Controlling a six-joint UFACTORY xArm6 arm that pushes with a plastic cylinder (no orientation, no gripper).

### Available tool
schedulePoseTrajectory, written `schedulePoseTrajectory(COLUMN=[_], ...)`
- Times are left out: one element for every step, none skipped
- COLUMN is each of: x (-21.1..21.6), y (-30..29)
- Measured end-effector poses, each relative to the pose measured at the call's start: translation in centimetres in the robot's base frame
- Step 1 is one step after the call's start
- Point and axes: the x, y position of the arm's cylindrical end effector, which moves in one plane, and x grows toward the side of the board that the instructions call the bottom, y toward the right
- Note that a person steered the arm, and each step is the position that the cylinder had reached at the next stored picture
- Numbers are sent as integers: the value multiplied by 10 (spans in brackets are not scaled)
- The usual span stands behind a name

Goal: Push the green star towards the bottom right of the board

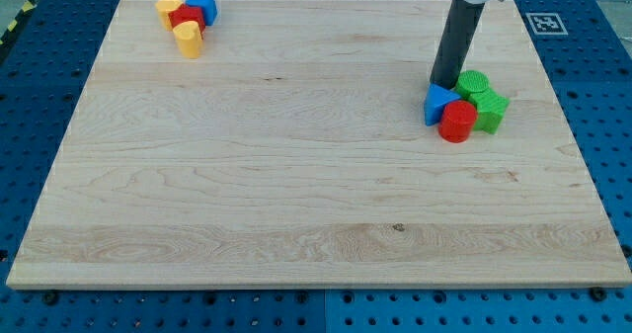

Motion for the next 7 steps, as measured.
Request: schedulePoseTrajectory(x=[-4,-24,-24,-24,-24,-15,22], y=[-3,-10,-1,9,24,25,27])
